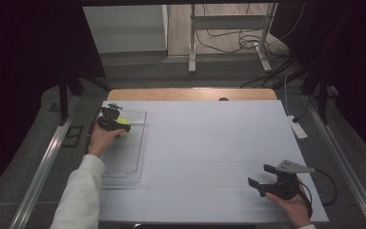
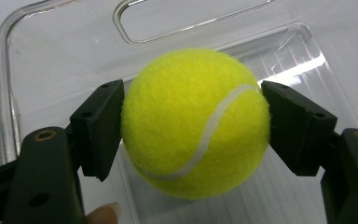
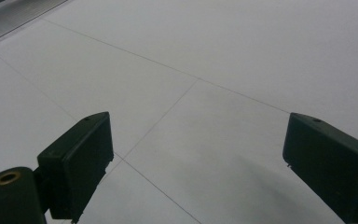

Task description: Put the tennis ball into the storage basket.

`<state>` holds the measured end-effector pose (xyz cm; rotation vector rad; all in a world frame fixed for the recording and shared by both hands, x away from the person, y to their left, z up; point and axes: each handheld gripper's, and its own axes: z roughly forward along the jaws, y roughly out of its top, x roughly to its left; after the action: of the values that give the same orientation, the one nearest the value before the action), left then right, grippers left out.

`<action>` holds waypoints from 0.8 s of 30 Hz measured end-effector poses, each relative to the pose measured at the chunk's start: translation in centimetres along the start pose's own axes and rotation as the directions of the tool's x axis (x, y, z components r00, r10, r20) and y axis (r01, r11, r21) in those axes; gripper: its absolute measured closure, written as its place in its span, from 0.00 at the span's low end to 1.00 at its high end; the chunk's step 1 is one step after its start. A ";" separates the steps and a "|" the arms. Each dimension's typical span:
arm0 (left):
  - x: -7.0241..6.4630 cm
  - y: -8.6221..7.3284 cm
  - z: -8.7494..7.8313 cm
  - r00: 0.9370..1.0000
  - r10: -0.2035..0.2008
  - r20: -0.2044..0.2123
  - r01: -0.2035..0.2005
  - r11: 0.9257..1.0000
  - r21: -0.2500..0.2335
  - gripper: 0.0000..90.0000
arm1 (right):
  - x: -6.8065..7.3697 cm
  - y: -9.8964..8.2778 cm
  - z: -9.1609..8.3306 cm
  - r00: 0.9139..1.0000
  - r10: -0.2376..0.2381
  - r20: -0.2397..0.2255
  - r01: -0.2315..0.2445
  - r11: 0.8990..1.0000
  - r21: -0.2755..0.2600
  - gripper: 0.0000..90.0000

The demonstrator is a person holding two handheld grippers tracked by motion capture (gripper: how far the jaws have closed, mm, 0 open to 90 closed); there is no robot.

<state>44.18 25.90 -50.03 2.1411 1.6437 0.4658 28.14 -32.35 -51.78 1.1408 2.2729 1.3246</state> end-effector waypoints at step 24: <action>-0.5 -0.7 -2.3 0.993 0.001 0.118 0.020 0.984 -0.176 0.13 | 0.0 0.0 0.0 1.000 -0.001 0.001 0.001 1.000 -0.001 0.09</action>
<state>42.38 25.85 -48.38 1.9910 1.4899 0.4552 28.12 -32.35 -51.75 1.1398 2.2715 1.3253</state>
